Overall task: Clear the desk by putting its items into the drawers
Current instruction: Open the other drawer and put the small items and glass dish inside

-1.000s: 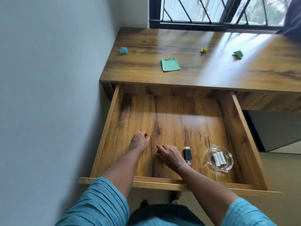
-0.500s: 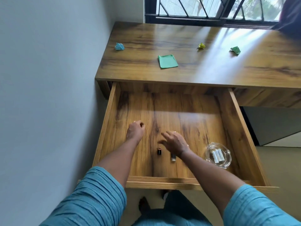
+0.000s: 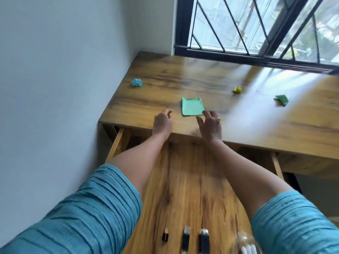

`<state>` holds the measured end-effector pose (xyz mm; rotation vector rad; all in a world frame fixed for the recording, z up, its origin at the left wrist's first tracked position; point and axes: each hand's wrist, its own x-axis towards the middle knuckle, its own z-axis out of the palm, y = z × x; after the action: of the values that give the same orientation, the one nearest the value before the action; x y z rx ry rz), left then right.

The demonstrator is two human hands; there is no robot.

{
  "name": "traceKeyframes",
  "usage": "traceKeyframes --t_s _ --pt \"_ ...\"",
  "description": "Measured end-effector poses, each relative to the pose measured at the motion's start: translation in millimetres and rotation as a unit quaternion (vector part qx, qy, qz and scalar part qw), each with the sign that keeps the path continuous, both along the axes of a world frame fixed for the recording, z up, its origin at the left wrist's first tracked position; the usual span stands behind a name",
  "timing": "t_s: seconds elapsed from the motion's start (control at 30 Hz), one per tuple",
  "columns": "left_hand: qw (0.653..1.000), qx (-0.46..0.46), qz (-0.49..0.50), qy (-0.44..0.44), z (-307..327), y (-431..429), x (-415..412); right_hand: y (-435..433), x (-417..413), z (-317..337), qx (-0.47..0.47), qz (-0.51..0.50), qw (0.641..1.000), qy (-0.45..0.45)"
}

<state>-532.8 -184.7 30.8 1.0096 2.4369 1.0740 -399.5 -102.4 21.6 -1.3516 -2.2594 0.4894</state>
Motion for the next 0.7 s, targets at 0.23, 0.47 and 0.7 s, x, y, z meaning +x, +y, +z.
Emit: traceKeyframes --t_s 0.23,0.47,0.7 --pt "0.987 -0.094 0.049 -0.122 3.8 89.2 7.8 64.8 -50.4 -4.3 -0.157 -0.123 0.980 -0.023" --pt "0.968 -0.074 0.125 -0.206 4.3 109.4 12.4 72.0 -65.8 -2.3 -0.177 -0.138 0.974 0.013" --pt "0.943 -0.042 0.170 -0.283 -1.2 67.1 2.5 50.2 -43.9 5.2 -0.280 -0.155 0.945 0.064"
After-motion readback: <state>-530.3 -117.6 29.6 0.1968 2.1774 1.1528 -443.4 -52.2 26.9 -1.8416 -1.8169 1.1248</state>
